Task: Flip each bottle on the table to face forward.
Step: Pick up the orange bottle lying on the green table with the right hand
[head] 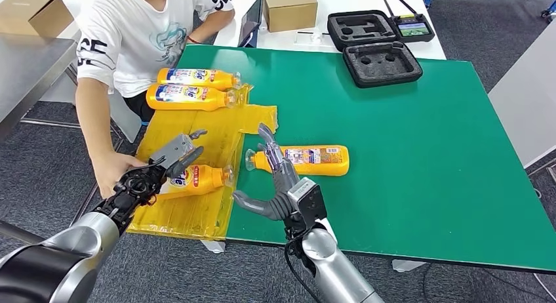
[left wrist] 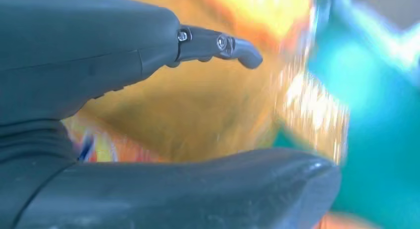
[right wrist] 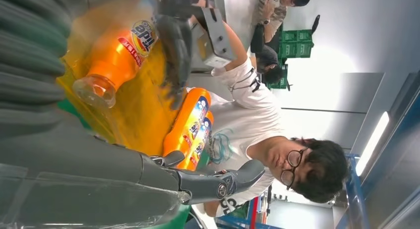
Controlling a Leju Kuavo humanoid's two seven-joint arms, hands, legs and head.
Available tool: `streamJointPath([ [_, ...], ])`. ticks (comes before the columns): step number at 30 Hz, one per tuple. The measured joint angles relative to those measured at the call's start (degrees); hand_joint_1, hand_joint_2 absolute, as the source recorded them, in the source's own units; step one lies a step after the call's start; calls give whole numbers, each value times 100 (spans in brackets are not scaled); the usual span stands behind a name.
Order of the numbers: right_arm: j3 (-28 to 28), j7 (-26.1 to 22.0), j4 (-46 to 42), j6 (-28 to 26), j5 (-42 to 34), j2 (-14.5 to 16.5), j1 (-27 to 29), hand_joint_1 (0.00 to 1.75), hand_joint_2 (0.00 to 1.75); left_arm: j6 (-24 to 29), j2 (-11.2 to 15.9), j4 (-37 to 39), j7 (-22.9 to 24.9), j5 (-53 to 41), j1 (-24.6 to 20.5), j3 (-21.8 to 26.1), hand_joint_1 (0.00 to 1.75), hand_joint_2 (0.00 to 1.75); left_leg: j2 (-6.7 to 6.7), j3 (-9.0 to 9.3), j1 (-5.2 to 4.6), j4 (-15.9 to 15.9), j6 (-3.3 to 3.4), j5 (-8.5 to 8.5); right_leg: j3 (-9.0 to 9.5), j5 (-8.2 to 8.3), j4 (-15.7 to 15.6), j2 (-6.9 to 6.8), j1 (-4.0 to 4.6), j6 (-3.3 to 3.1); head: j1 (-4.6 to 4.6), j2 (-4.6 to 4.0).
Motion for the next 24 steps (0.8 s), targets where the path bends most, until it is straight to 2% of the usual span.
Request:
streamJointPath([
  [4,15,-4,-1,-3,21,4,14,0,175,2965,-169,-348,-545,102,160,283,0,0,-2,-4,1,0,0,0,-2,0,1,0,1,0,-1,-1],
  [5,27,-7,-1,-14,41,6,8,0,175,3550,-195,-497,-599,149,225,323,0,0,-1,-4,1,0,0,-1,-2,0,1,0,1,0,-1,0],
  [6,39,-8,-1,-35,76,7,-2,0,175,4004,-209,-677,-621,157,307,347,0,0,0,-5,1,0,0,-1,-3,-1,1,0,1,0,-1,0],
  [8,52,11,-2,-104,175,2,-41,0,175,4498,-223,-1118,-631,-67,510,412,0,0,0,-6,1,0,-1,-2,-4,-2,0,0,1,0,-1,0],
  [12,52,101,-33,-250,496,-52,-132,0,175,4602,-267,-1850,-636,-812,834,720,0,0,-1,-7,0,0,-1,-2,-4,-2,-1,-1,0,0,1,0],
  [15,45,306,-148,-438,1118,-209,-174,0,175,4602,-297,-2167,-635,-1059,1011,917,0,0,-2,-7,-1,0,0,-1,-3,-1,-1,-1,-2,1,0,-1],
  [17,10,569,-256,-511,1597,-392,-217,0,175,4602,-296,-2393,-635,-789,1164,1007,0,0,-2,-7,-2,0,0,-1,-2,0,-1,-1,-3,1,0,-1],
  [21,-150,1227,-313,-376,2402,-844,-420,0,175,4593,-216,-2827,-631,422,1537,1050,0,0,-3,-8,-2,1,0,-1,-2,0,-1,-1,-3,1,1,0],
  [24,-240,1417,-286,-326,2714,-1073,-557,0,175,4503,-138,-3045,-633,911,1729,1061,0,0,-3,-8,-2,1,0,-1,-2,0,-1,-3,-2,1,-1,0],
])
